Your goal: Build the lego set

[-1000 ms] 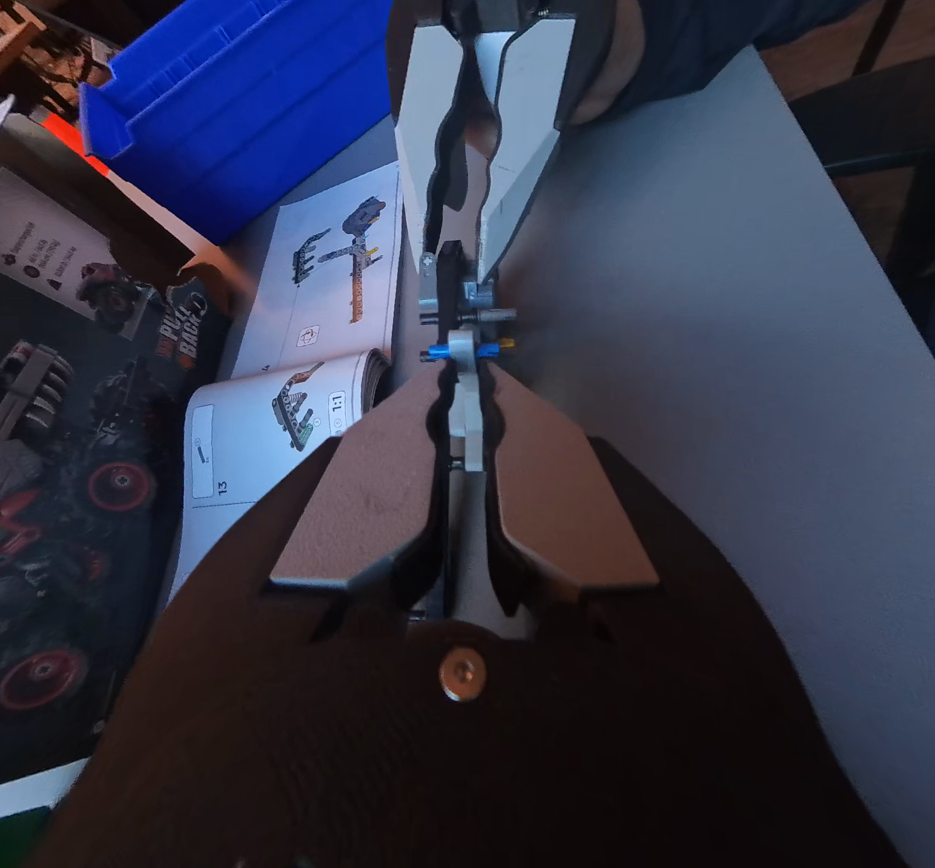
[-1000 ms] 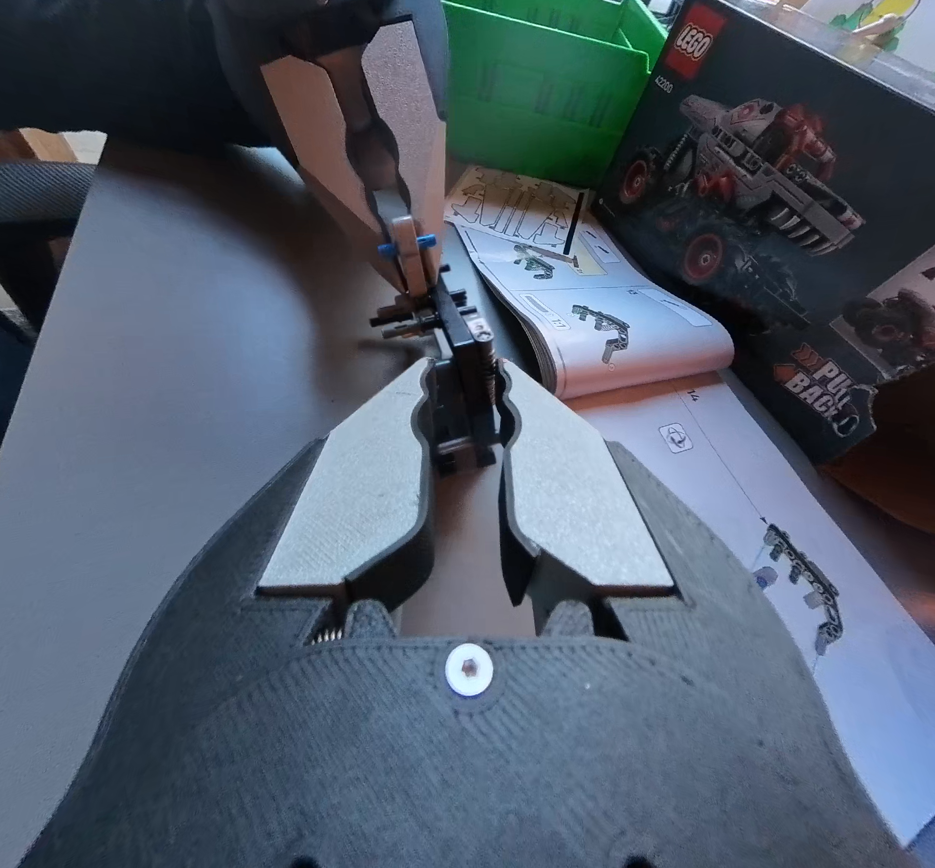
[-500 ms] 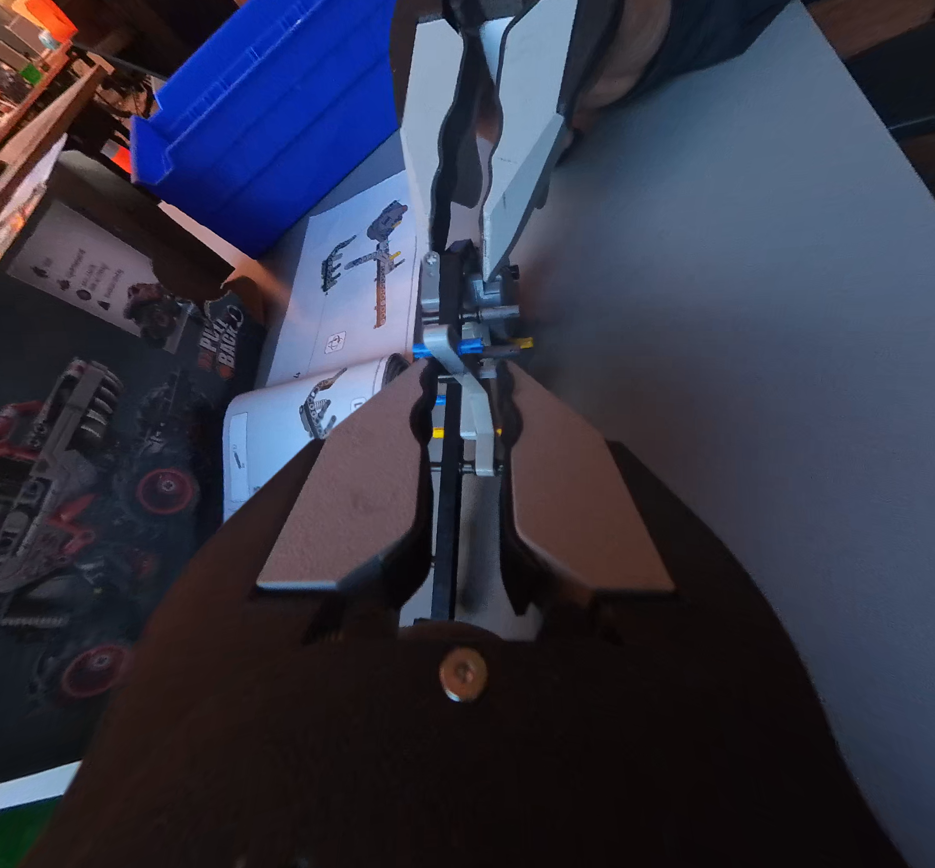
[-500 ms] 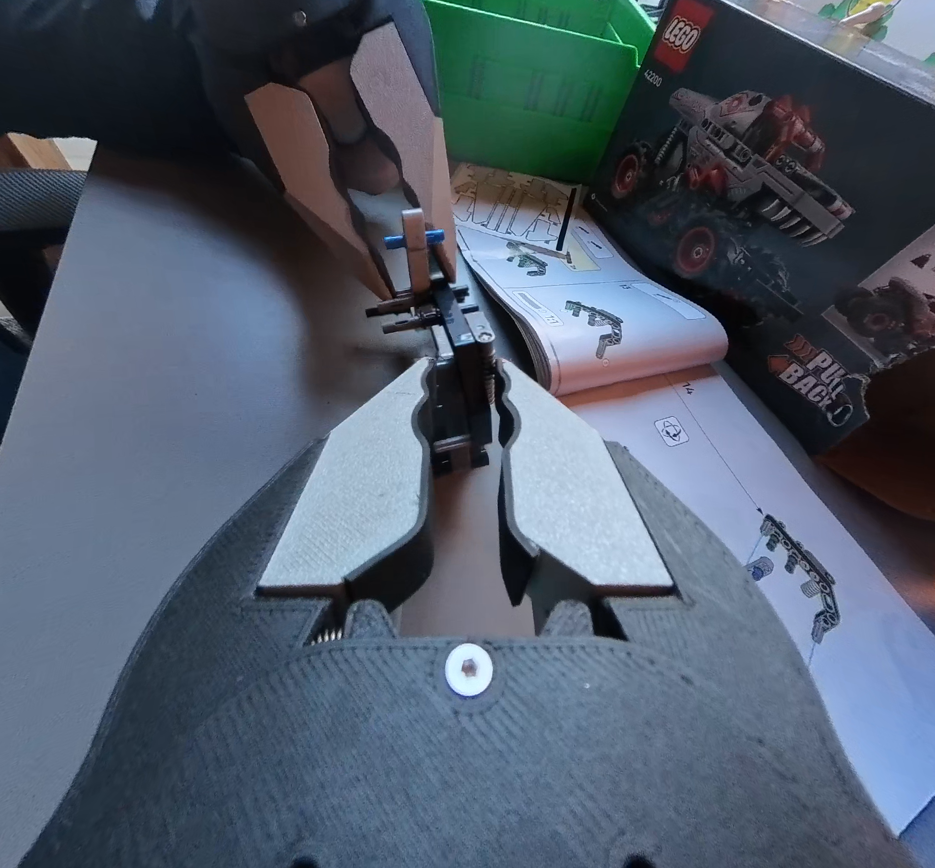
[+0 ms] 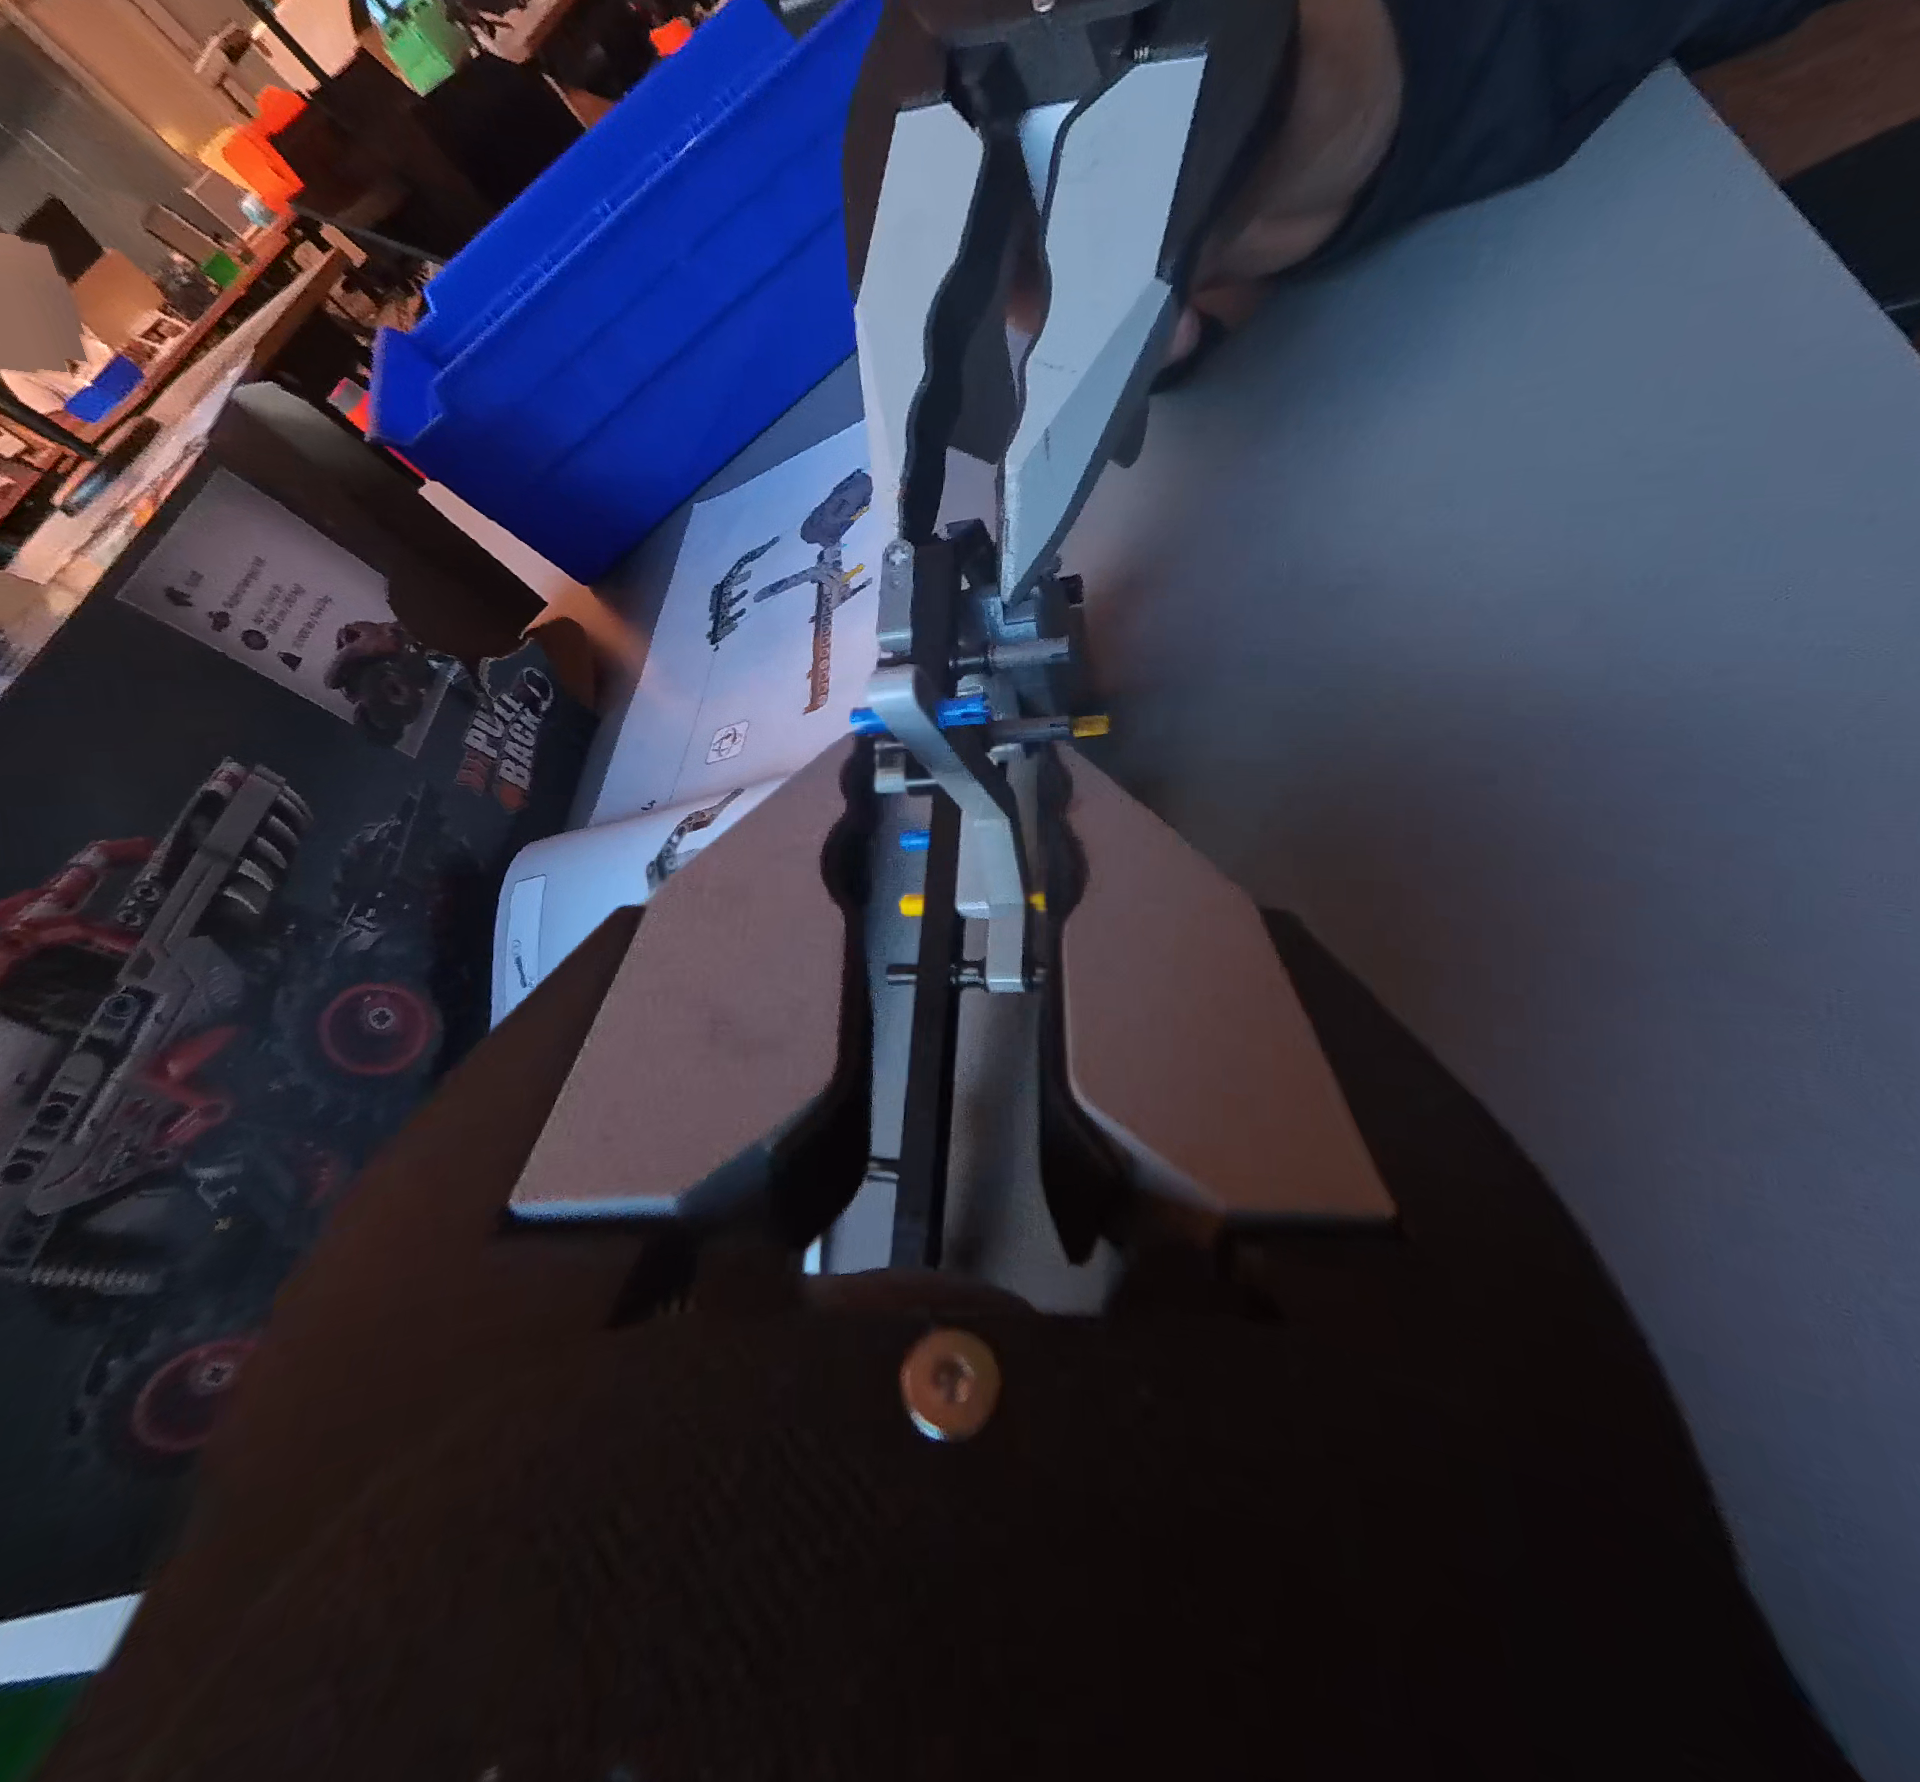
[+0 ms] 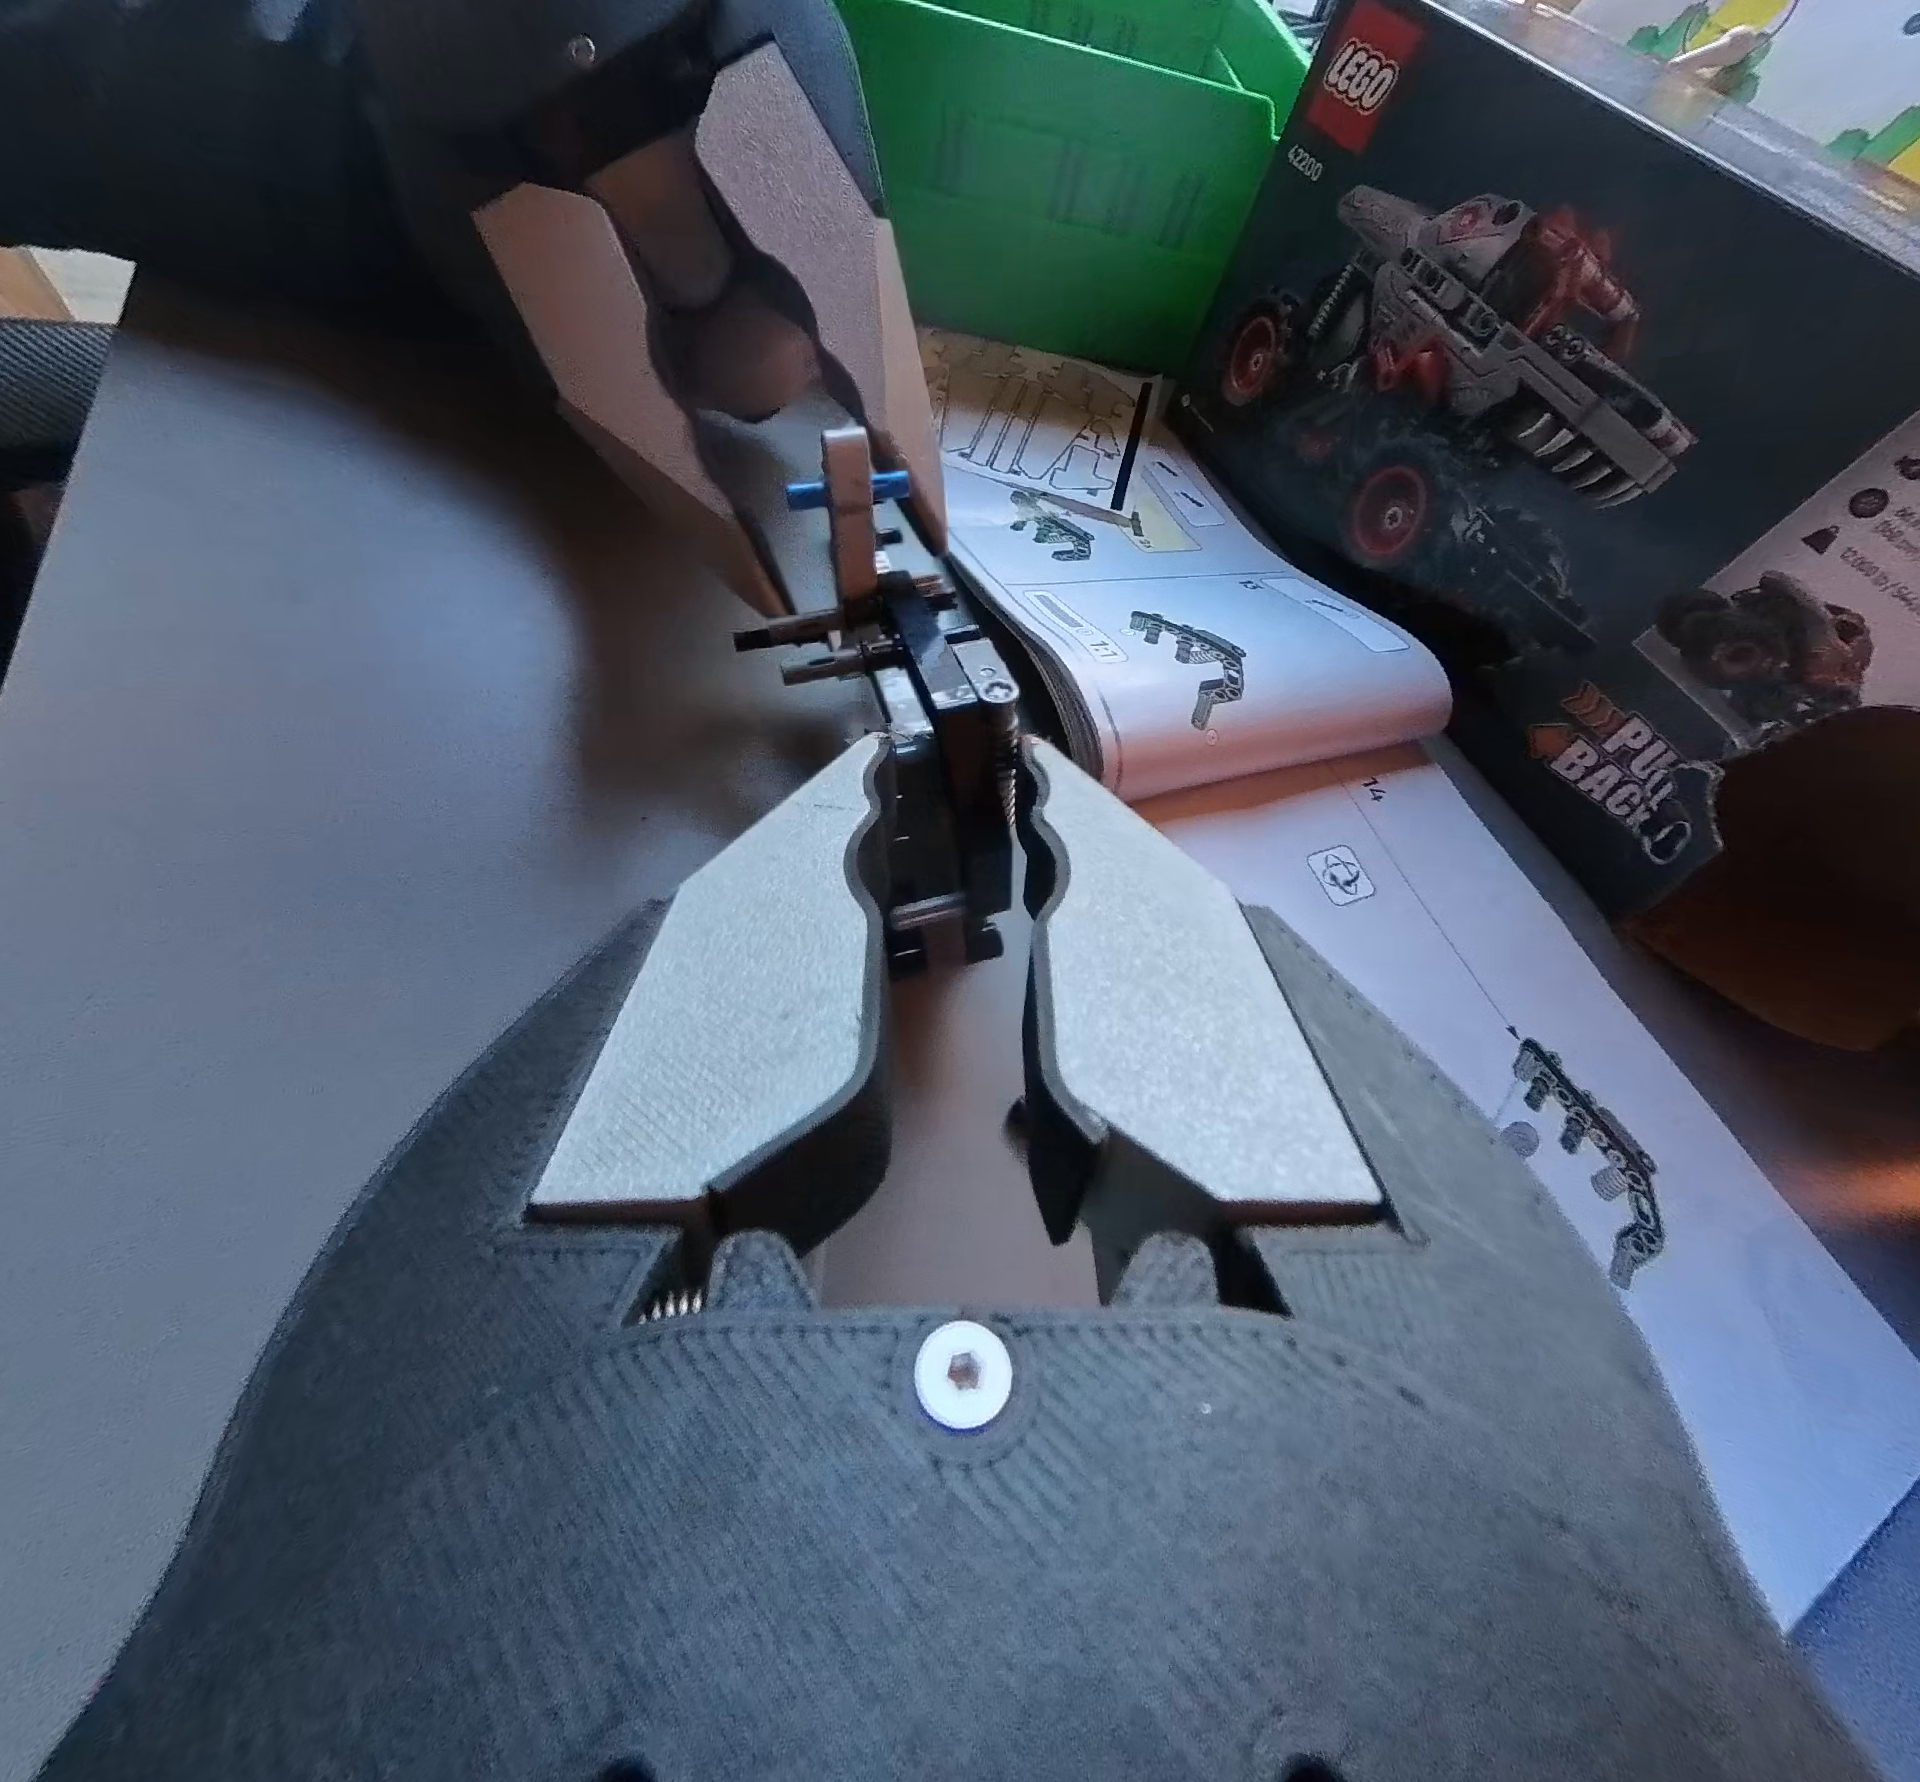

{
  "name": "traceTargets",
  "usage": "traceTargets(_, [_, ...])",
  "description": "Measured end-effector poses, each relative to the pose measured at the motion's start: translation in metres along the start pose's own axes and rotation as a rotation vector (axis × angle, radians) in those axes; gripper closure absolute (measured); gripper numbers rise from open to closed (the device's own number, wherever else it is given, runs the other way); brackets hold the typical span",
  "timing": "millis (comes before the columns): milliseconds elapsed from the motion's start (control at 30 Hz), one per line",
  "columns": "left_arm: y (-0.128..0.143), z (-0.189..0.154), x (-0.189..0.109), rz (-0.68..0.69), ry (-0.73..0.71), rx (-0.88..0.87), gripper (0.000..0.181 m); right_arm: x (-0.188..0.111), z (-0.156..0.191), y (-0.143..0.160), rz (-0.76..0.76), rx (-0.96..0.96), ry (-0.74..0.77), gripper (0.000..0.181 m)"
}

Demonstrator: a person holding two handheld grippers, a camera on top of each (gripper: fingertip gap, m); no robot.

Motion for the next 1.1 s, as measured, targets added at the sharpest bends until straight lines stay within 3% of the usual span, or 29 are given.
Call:
traceTargets(267, [0.0, -0.001, -0.004, -0.052, 0.092, -0.031, 0.176, -0.001, 0.002, -0.001, 0.0, -0.038, 0.017, 0.164])
traceTargets(567, [0.001, -0.005, -0.004, -0.055, 0.159, -0.019, 0.176, -0.003, 0.008, -0.005, -0.009, -0.117, 0.092, 0.171])
traceTargets(867, [0.005, 0.001, -0.002, -0.064, 0.139, -0.088, 0.176, 0.002, 0.005, -0.006, 0.013, -0.148, 0.192, 0.171])
traceTargets(1000, [0.007, 0.005, -0.002, -0.065, 0.129, -0.102, 0.177, 0.003, -0.005, -0.001, -0.025, -0.047, 0.106, 0.171])
traceTargets(1100, [0.007, 0.003, -0.002, -0.054, 0.133, -0.069, 0.176, -0.001, -0.012, 0.005, -0.007, -0.015, 0.061, 0.16])
Point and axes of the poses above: each gripper's, where its closed fingertips meet, x out along the fingers, y out of its underside, z = x × y across the jaws, the point moved 8 cm from there along -x, back along the fingers, and after that the axes turned 8 degrees about z, right-handed, at the moved point
